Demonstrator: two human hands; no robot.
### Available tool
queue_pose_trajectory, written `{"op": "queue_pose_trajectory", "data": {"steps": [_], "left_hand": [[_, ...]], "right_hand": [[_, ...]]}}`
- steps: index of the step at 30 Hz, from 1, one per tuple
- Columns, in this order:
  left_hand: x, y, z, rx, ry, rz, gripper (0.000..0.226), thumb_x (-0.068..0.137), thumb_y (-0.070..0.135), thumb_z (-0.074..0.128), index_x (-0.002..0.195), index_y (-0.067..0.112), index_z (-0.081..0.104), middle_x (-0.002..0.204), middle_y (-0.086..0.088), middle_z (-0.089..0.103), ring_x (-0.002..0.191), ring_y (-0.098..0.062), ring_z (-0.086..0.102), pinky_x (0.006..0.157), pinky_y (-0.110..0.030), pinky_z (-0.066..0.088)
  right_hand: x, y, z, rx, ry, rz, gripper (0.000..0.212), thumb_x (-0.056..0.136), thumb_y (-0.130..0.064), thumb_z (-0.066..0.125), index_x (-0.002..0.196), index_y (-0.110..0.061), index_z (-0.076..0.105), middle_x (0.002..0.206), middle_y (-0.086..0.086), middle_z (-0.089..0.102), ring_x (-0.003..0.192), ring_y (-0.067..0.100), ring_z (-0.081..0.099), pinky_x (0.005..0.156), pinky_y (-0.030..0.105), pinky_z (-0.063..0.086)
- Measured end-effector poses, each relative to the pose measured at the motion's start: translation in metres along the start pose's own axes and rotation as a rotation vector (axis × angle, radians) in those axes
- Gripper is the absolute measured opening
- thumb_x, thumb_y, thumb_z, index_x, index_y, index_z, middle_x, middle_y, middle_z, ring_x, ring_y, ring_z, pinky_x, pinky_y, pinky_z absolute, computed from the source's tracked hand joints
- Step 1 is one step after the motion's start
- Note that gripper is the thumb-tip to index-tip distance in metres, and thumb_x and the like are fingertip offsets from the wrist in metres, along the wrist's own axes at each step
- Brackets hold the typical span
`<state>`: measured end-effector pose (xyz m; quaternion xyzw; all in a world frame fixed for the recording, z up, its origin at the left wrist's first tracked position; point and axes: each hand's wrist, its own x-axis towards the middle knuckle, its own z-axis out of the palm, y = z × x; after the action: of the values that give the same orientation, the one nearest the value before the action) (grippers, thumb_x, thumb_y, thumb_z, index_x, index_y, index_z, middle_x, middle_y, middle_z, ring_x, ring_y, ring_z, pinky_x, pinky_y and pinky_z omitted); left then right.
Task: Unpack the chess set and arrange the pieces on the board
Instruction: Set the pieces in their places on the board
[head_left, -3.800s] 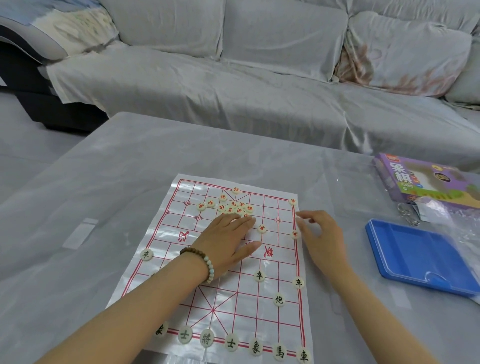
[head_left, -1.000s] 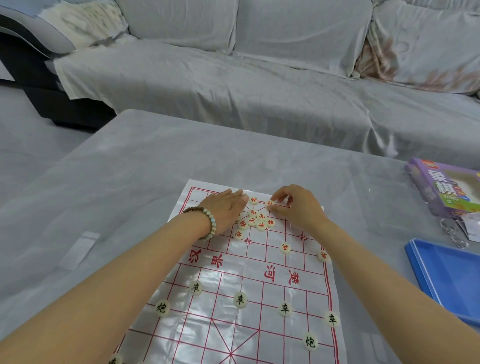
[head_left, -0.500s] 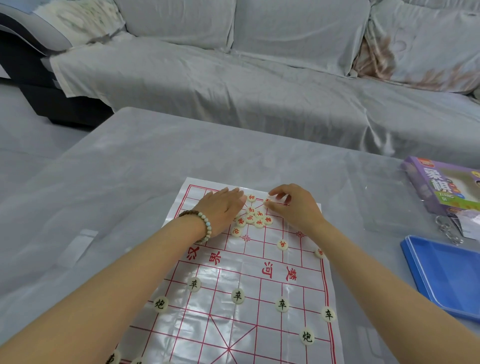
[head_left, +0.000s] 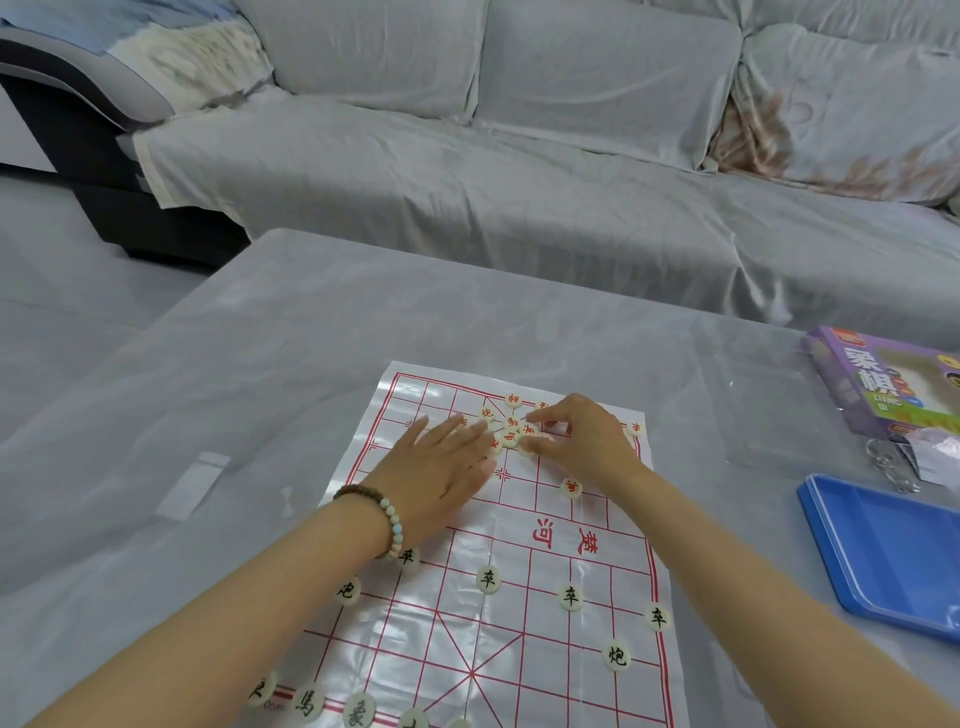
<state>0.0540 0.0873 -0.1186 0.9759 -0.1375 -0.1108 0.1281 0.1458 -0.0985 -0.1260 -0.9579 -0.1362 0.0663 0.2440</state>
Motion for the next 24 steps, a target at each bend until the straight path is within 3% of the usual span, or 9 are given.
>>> {"op": "queue_pose_trajectory", "data": {"steps": [4,9,13,15,18,20,24], "left_hand": [[-0.005,0.005,0.012,0.08,0.019,0.049,0.092,0.069,0.063,-0.025,0.149,0.027,0.004,0.156,0.011,-0.001,0.143,-0.009,-0.01,0.116,-0.033,-0.009],[-0.004,0.005,0.02,0.113,0.03,0.045,0.096,0.064,0.067,-0.032,0.148,0.028,-0.006,0.156,0.011,-0.009,0.142,-0.009,-0.015,0.116,-0.034,-0.011],[-0.003,0.003,0.019,0.157,0.023,0.04,0.089,0.07,0.066,-0.025,0.147,0.027,-0.009,0.155,0.011,-0.012,0.142,-0.011,-0.016,0.115,-0.034,-0.012],[-0.001,0.001,0.015,0.176,0.02,0.027,0.074,0.082,0.061,-0.015,0.148,0.026,-0.008,0.156,0.01,-0.011,0.142,-0.011,-0.016,0.116,-0.035,-0.012],[0.003,-0.002,0.009,0.196,0.003,-0.003,0.058,0.096,0.05,0.003,0.148,0.025,-0.007,0.156,0.009,-0.01,0.142,-0.011,-0.016,0.116,-0.036,-0.011],[0.0,-0.004,0.007,0.183,0.029,-0.009,0.064,0.09,0.054,-0.004,0.147,0.027,-0.008,0.156,0.01,-0.011,0.141,-0.009,-0.016,0.115,-0.034,-0.014],[-0.015,-0.009,0.008,0.131,0.072,-0.014,0.098,0.06,0.067,-0.035,0.147,0.03,-0.009,0.154,0.014,-0.013,0.14,-0.007,-0.018,0.11,-0.03,-0.018]], "right_hand": [[-0.004,-0.003,0.001,0.013,0.04,-0.004,0.034,0.079,-0.042,0.07,0.11,-0.028,0.068,0.115,-0.005,0.06,0.102,0.013,0.053,0.095,0.039,0.043],[-0.007,-0.008,0.004,0.084,0.11,-0.012,0.024,0.08,-0.036,0.071,0.101,-0.026,0.066,0.104,-0.008,0.063,0.09,0.007,0.051,0.094,0.038,0.044],[-0.011,-0.01,0.003,0.178,0.176,-0.041,0.009,0.083,-0.029,0.068,0.091,-0.027,0.064,0.086,-0.016,0.061,0.083,0.003,0.056,0.092,0.035,0.047],[-0.016,-0.011,0.0,0.223,0.203,-0.054,0.011,0.085,-0.028,0.066,0.096,-0.03,0.064,0.085,-0.017,0.061,0.083,0.002,0.055,0.091,0.034,0.046],[-0.028,-0.014,-0.003,0.186,0.126,-0.091,0.016,0.088,-0.028,0.062,0.103,-0.029,0.068,0.091,-0.014,0.064,0.08,0.0,0.052,0.08,0.02,0.041],[-0.037,-0.017,0.002,0.175,0.058,-0.106,0.014,0.087,-0.027,0.063,0.098,-0.027,0.071,0.09,-0.014,0.065,0.076,-0.003,0.052,0.073,0.012,0.038],[-0.05,-0.024,0.016,0.216,0.025,-0.1,0.009,0.085,-0.026,0.065,0.092,-0.025,0.072,0.087,-0.014,0.067,0.076,-0.002,0.055,0.071,0.008,0.039]]}}
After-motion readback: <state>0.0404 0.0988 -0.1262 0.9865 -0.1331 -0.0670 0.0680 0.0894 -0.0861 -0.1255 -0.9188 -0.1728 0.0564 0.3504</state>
